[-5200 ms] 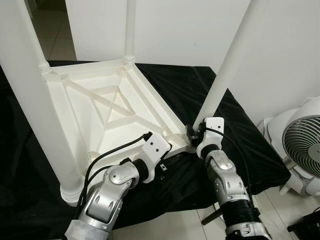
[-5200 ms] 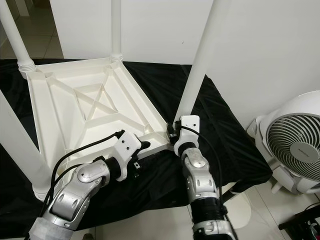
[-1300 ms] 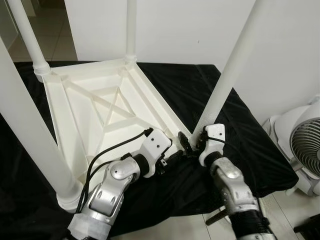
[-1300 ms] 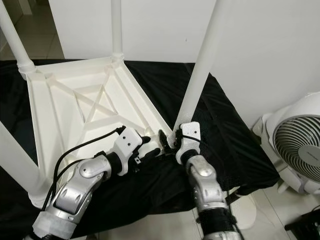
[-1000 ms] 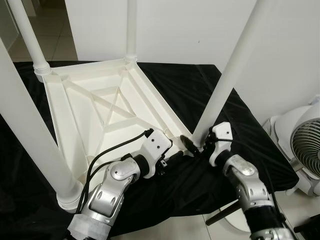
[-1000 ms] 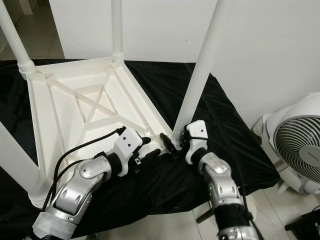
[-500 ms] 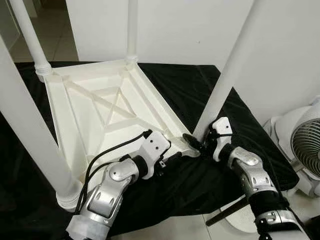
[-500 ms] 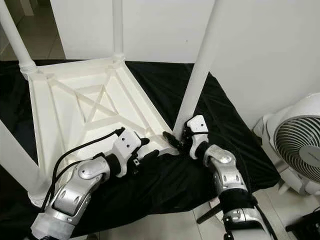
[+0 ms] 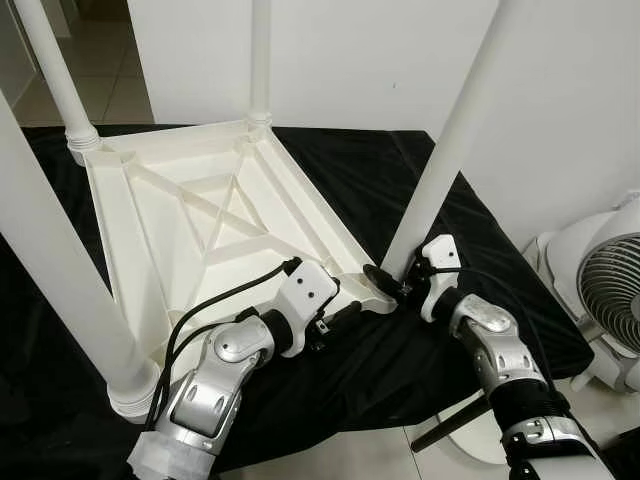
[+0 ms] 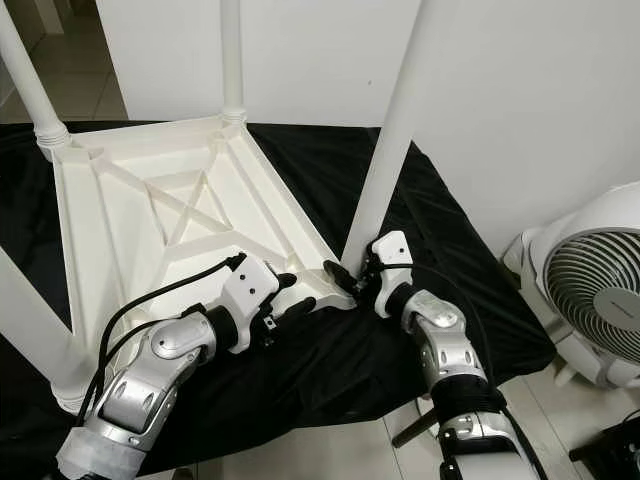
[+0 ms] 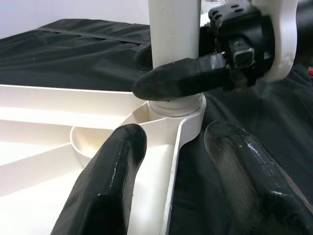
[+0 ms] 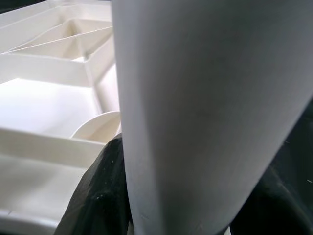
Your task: Building children table
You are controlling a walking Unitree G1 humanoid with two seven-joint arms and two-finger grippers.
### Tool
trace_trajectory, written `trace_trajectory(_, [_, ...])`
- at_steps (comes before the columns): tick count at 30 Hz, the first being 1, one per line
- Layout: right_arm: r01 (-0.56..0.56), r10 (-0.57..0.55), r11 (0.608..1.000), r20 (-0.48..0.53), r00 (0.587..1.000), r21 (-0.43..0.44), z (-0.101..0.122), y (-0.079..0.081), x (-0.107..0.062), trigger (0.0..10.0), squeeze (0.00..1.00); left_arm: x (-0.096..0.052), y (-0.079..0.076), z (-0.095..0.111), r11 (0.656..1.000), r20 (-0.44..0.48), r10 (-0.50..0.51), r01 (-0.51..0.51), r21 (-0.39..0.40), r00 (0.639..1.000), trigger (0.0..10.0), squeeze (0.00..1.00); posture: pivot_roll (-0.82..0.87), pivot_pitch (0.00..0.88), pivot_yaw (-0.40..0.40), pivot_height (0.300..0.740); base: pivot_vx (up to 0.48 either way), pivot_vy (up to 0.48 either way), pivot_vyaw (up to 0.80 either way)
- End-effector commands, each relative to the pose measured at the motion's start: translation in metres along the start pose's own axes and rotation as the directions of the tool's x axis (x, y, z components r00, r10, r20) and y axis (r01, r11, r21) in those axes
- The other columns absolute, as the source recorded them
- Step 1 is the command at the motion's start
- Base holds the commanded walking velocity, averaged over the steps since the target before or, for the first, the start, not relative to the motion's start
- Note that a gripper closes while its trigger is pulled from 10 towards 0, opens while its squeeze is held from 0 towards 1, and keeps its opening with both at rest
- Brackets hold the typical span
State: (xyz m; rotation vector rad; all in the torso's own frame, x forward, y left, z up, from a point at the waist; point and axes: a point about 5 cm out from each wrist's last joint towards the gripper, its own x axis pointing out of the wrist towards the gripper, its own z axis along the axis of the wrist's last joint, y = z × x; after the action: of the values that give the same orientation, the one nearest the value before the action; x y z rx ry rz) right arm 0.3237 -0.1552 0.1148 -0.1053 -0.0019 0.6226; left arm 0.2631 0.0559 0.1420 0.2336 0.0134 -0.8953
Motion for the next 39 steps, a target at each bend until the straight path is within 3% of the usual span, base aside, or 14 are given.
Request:
trace_trajectory(1, [0.103,-0.103,0.995,-0.058,0.993,-0.005,-0.009,0.004,0.002,0.0,0.0,0.002,0.001,0.0,0.999,-0.005,0.037,-0.037,-0.005,0.999,10.0,0.0,0.13,0.0,-0.073,0.74,0.0,0.0,0.0])
trace_trajectory(4, [0.234,-0.231,0.972,-0.076,0.97,0.026,-0.012,0.007,0.005,0.0,0.0,0.002,0.0,0.0,1.0,-0.004,0.03,-0.03,-0.006,1.0,10.0,0.0,0.12,0.0,-0.072,0.74,0.0,0.0,0.0])
trace_trajectory(9, [0.304,-0.3,0.952,-0.081,0.95,0.039,-0.013,0.009,0.006,0.0,0.0,0.002,-0.001,0.0,1.0,-0.004,0.027,-0.028,-0.007,1.0,10.0,0.0,0.12,0.0,-0.073,0.74,0.0,0.0,0.0])
trace_trajectory(11, [0.435,-0.43,0.899,-0.084,0.899,0.058,-0.013,0.009,0.005,0.0,0.0,0.002,0.0,0.001,0.999,-0.003,0.031,-0.031,-0.011,1.0,10.0,0.0,0.12,0.0,-0.078,0.74,0.0,0.0,0.0])
trace_trajectory(14, [0.5,-0.494,0.864,-0.092,0.865,0.059,-0.013,0.008,0.004,0.0,0.0,0.002,0.0,0.001,0.999,-0.003,0.033,-0.033,-0.012,0.999,10.0,0.0,0.13,0.0,-0.081,0.74,0.0,0.0,0.0])
trace_trajectory(16, [0.616,-0.609,0.783,-0.097,0.787,0.081,-0.009,0.006,0.003,0.0,0.0,0.001,0.0,0.001,0.999,-0.007,0.04,-0.04,-0.013,0.999,10.0,0.0,0.13,0.0,-0.086,0.74,0.0,0.0,0.0])
trace_trajectory(19, [0.654,-0.649,0.749,-0.083,0.757,0.11,-0.002,0.01,0.006,0.0,0.0,0.0,0.001,0.0,0.999,-0.009,0.049,-0.05,-0.016,0.999,10.0,0.0,0.13,0.0,-0.088,0.74,0.0,0.0,0.0])
trace_trajectory(25, [0.63,-0.631,0.763,-0.051,0.774,0.145,0.007,0.021,0.013,0.0,0.0,-0.001,0.001,0.001,0.998,-0.009,0.063,-0.064,-0.022,0.998,10.0,0.0,0.14,0.0,-0.092,0.74,0.0,0.0,0.0])
trace_trajectory(26, [0.61,-0.612,0.779,-0.04,0.79,0.145,0.009,0.023,0.015,3.8,0.0,-0.002,0.002,0.0,0.997,-0.01,0.069,-0.069,-0.022,0.998,10.0,0.0,0.14,0.0,-0.092,0.74,0.0,0.0,0.0])
trace_trajectory(27, [0.61,-0.612,0.779,-0.04,0.79,0.145,0.009,0.023,0.015,3.8,0.0,-0.002,0.002,0.0,0.997,-0.01,0.069,-0.069,-0.022,0.998,10.0,0.0,0.14,0.0,-0.092,0.74,0.0,0.0,0.0])
trace_trajectory(28, [0.601,-0.604,0.785,-0.033,0.796,0.147,0.011,0.024,0.016,10.0,0.38,-0.002,0.003,0.0,0.997,-0.012,0.076,-0.076,-0.022,0.997,10.0,0.0,0.14,0.0,-0.094,0.74,0.0,0.0,0.0])
trace_trajectory(29, [0.601,-0.604,0.785,-0.033,0.796,0.147,0.011,0.024,0.016,10.0,0.38,-0.002,0.003,0.0,0.997,-0.012,0.076,-0.076,-0.022,0.997,10.0,0.0,0.14,0.0,-0.094,0.74,0.0,0.0,0.0])
trace_trajectory(30, [0.592,-0.597,0.79,-0.018,0.802,0.157,0.013,0.023,0.016,10.0,1.0,-0.003,0.003,0.0,0.996,-0.013,0.084,-0.084,-0.024,0.996,10.0,0.0,0.14,0.0,-0.095,0.74,0.0,0.0,0.0])
trace_trajectory(39, [0.584,-0.592,0.803,0.051,0.804,0.119,0.022,0.017,0.003,10.0,1.0,-0.004,0.004,-0.001,0.994,-0.015,0.105,-0.105,-0.034,0.994,10.0,0.0,0.13,0.007,-0.1,0.74,0.0,0.0,0.0])
